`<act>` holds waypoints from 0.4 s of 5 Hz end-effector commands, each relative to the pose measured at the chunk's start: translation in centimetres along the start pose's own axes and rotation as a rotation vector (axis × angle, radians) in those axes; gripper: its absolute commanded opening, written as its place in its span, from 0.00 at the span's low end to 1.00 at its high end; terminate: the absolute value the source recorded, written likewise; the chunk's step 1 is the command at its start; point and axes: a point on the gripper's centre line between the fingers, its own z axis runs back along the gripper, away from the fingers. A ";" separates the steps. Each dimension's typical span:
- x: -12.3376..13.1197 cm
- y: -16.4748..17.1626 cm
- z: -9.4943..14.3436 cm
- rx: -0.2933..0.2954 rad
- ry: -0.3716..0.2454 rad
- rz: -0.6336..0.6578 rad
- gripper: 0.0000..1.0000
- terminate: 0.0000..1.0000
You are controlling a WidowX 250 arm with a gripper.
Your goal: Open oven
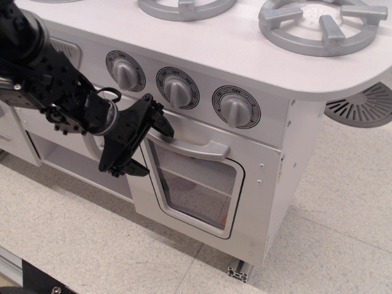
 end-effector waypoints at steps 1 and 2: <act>0.0 0.6 -1.3 0.025 -0.036 -0.033 1.00 0.00; -0.4 1.9 -0.1 0.099 -0.028 -0.054 1.00 0.00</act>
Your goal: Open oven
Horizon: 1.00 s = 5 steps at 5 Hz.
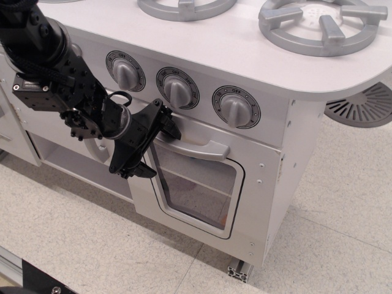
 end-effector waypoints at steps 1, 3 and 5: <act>-0.5 3.0 2.1 0.194 -0.027 -0.058 1.00 0.00; -1.9 5.1 6.5 0.384 -0.002 -0.241 1.00 0.00; -1.5 3.0 7.9 0.341 -0.065 -0.658 1.00 0.00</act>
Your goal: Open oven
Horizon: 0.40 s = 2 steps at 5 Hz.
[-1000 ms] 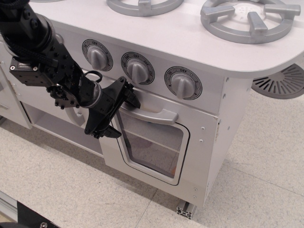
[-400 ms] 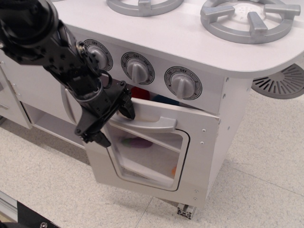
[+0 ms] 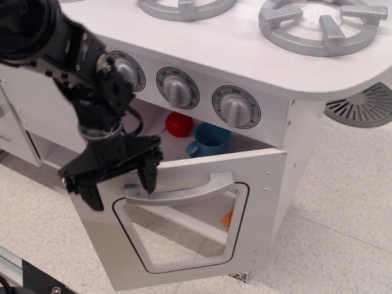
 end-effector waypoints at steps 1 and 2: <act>2.6 -0.4 1.3 -0.074 -0.118 -0.195 1.00 0.00; 4.2 -0.9 1.5 -0.061 -0.152 -0.160 1.00 0.00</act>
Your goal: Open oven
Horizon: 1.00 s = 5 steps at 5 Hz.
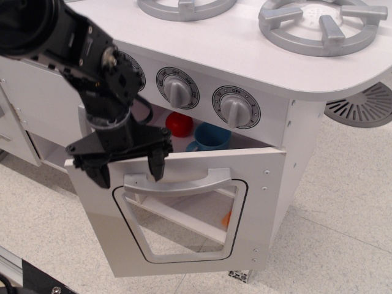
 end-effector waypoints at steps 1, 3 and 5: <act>3.6 1.0 1.7 -0.013 -0.077 0.062 1.00 0.00; 6.4 0.5 -1.4 0.030 -0.123 0.099 1.00 0.00; 4.3 -0.2 -4.2 0.054 -0.061 0.033 1.00 0.00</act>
